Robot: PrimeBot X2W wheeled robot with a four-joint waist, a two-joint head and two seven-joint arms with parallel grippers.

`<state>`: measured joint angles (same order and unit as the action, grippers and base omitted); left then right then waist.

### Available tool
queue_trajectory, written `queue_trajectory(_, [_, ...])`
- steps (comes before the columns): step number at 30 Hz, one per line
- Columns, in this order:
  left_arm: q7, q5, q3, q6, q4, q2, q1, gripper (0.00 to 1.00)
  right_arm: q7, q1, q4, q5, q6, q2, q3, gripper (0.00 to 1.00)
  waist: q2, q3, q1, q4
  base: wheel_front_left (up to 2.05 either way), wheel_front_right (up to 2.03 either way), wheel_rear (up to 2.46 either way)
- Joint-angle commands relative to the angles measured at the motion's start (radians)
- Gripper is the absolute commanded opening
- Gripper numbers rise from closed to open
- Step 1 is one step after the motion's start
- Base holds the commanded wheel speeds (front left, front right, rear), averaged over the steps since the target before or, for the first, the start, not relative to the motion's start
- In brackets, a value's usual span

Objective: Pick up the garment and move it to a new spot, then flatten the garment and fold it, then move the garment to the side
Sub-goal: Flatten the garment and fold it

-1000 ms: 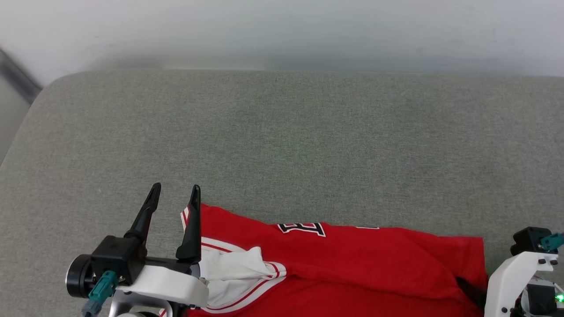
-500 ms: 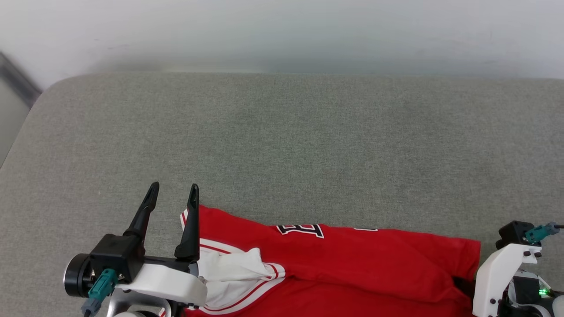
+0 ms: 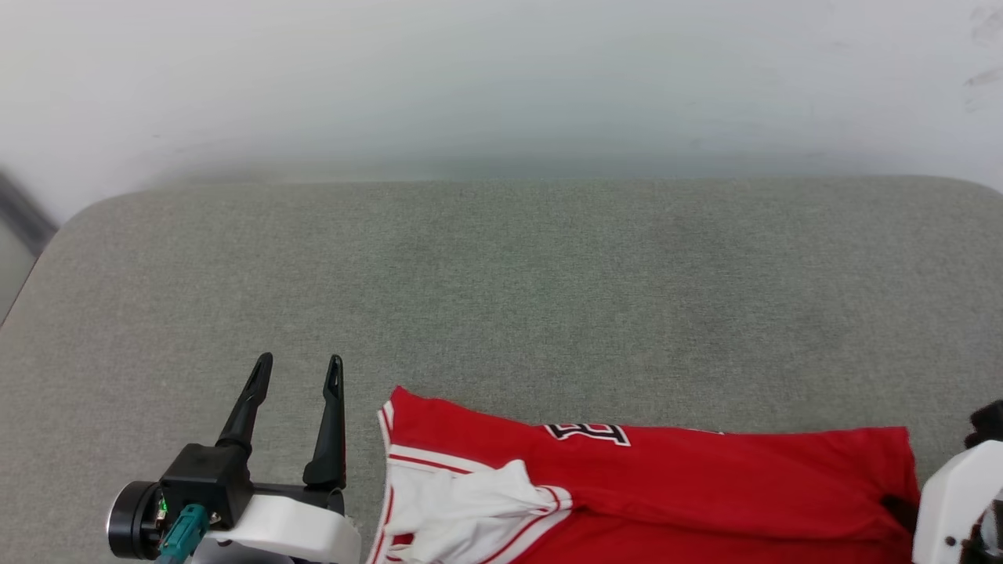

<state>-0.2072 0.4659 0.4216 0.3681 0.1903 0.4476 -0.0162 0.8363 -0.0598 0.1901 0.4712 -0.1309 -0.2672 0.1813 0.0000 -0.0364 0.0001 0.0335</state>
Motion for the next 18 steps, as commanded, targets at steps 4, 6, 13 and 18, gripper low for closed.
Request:
queue_trajectory(4, [-0.009, 0.007, 0.004, -0.003, -0.01, -0.004, 0.016, 1.0, 0.036, 0.013, -0.02, -0.036, 0.0, 0.002, 0.112, 0.0, 0.0, 0.015, -0.0001, -0.021, 0.0, 0.0, 0.0])
queue_trajectory(6, [-0.009, 0.011, 0.005, -0.003, -0.014, -0.007, 0.021, 1.0, 0.057, 0.01, -0.028, -0.04, 0.0, 0.012, 0.15, 0.0, 0.0, 0.021, -0.0001, -0.029, 0.0, 0.0, 0.0])
queue_trajectory(13, [-0.006, 0.02, 0.01, -0.005, -0.022, -0.008, 0.03, 1.0, 0.217, -0.048, -0.053, 0.126, 0.0, 0.157, 0.255, 0.0, 0.0, 0.034, -0.0001, -0.048, 0.0, 0.0, 0.0])
queue_trajectory(18, [0.0, 0.016, 0.013, -0.003, -0.023, -0.003, 0.023, 1.0, 0.344, -0.072, -0.08, 0.287, 0.0, 0.207, 0.283, 0.0, 0.0, 0.034, -0.0001, -0.047, 0.0, 0.0, 0.0])
